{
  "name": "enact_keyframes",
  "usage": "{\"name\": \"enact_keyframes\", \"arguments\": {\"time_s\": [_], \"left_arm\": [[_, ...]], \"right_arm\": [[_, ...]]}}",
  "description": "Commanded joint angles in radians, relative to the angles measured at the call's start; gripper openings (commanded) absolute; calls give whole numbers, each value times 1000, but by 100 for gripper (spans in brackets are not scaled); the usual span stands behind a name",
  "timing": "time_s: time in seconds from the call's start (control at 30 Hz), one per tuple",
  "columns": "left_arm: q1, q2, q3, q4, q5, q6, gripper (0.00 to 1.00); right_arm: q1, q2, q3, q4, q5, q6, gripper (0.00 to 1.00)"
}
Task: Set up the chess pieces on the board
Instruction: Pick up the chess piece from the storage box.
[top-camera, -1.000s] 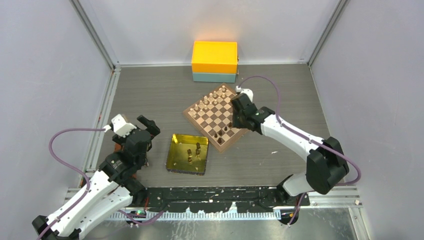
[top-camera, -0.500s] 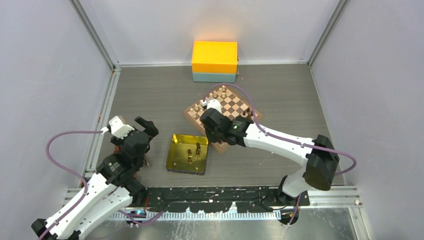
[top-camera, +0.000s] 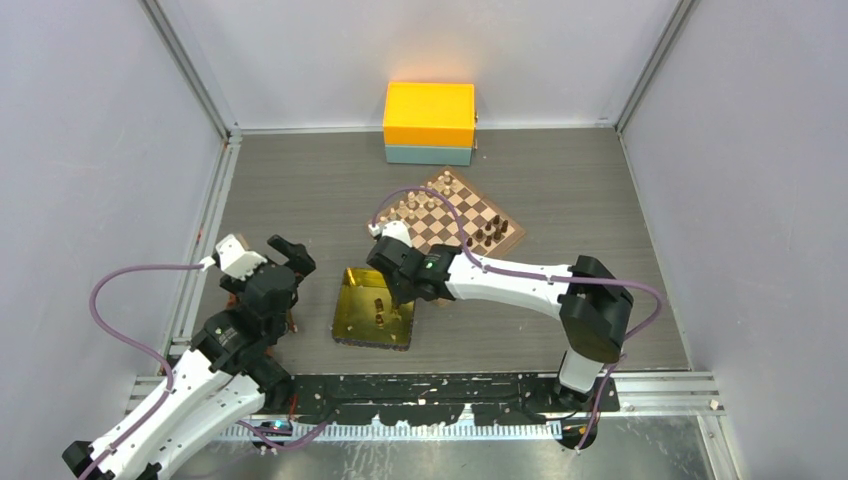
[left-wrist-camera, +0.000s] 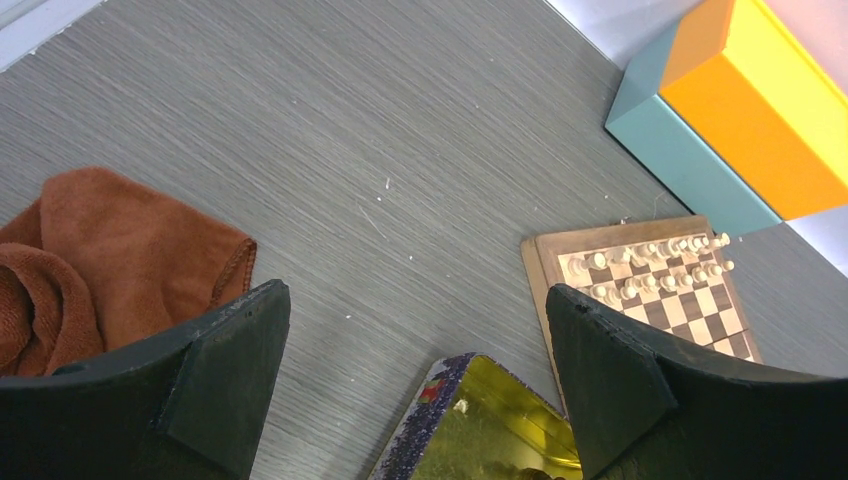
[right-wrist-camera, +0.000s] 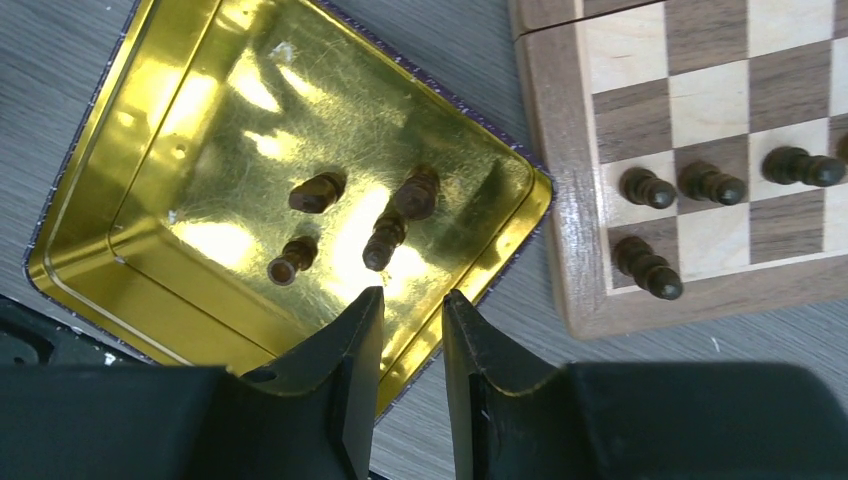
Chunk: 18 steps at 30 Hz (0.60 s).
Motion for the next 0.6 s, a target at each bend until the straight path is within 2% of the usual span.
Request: {"name": "enact_keyframes", "arguments": {"time_s": [0.0,0.57], "left_arm": [[-6,-13,-7,9,-22,-6,100],[-4,-17,-12,14,-24,-2,100]], "right_arm": [[19,13,55,41,-8,22,34],[29,90,78,60,-40,14,34]]}}
